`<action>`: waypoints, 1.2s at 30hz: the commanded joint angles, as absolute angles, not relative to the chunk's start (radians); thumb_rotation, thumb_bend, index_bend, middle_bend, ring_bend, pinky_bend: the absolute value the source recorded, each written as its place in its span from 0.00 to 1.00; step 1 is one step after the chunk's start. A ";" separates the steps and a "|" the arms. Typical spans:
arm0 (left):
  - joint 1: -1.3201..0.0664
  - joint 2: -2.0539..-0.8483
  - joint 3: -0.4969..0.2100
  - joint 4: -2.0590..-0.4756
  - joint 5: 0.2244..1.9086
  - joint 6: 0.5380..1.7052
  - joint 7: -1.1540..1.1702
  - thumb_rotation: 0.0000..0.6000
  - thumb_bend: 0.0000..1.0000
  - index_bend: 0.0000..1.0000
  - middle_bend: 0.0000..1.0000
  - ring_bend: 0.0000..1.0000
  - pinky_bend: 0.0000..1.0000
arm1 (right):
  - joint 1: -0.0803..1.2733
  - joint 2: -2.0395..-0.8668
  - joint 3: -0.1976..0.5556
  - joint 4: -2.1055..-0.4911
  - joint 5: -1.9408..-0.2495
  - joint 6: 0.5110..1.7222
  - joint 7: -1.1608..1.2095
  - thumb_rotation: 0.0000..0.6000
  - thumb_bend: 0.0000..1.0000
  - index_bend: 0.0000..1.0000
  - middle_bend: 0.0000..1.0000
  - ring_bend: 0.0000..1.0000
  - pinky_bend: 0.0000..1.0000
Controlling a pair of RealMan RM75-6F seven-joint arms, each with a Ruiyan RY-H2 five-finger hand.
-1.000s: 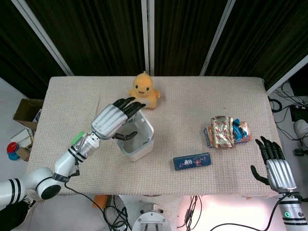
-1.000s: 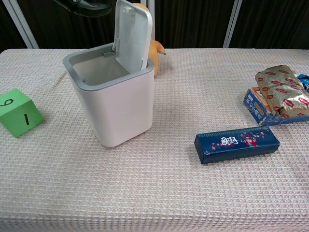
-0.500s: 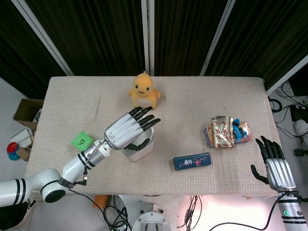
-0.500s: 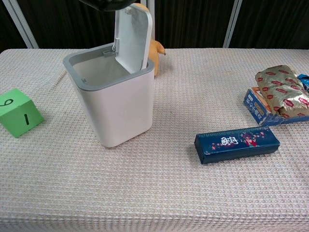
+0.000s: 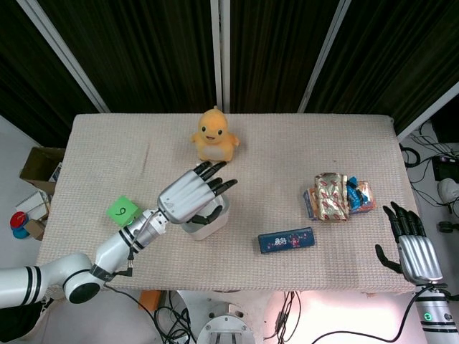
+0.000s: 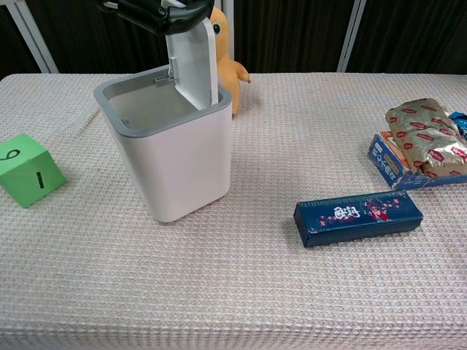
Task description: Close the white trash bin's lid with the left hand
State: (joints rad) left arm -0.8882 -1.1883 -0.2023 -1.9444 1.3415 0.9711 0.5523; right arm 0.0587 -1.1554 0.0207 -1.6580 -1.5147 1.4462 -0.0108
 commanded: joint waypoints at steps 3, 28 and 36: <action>-0.866 -1.167 -0.182 -1.969 1.338 0.988 0.555 0.28 0.53 0.17 0.47 0.07 0.22 | 0.059 -1.156 0.021 -1.659 -1.512 1.444 -0.017 1.00 0.32 0.00 0.00 0.00 0.00; -0.702 -1.187 -0.018 -1.897 1.545 1.113 0.428 0.24 0.52 0.17 0.43 0.08 0.22 | 0.061 -1.162 0.017 -1.664 -1.513 1.438 -0.033 1.00 0.33 0.00 0.00 0.00 0.00; -0.676 -1.237 -0.008 -1.818 1.590 1.137 0.353 0.21 0.52 0.17 0.38 0.08 0.22 | 0.062 -1.165 0.018 -1.663 -1.509 1.434 -0.039 1.00 0.33 0.00 0.00 0.00 0.00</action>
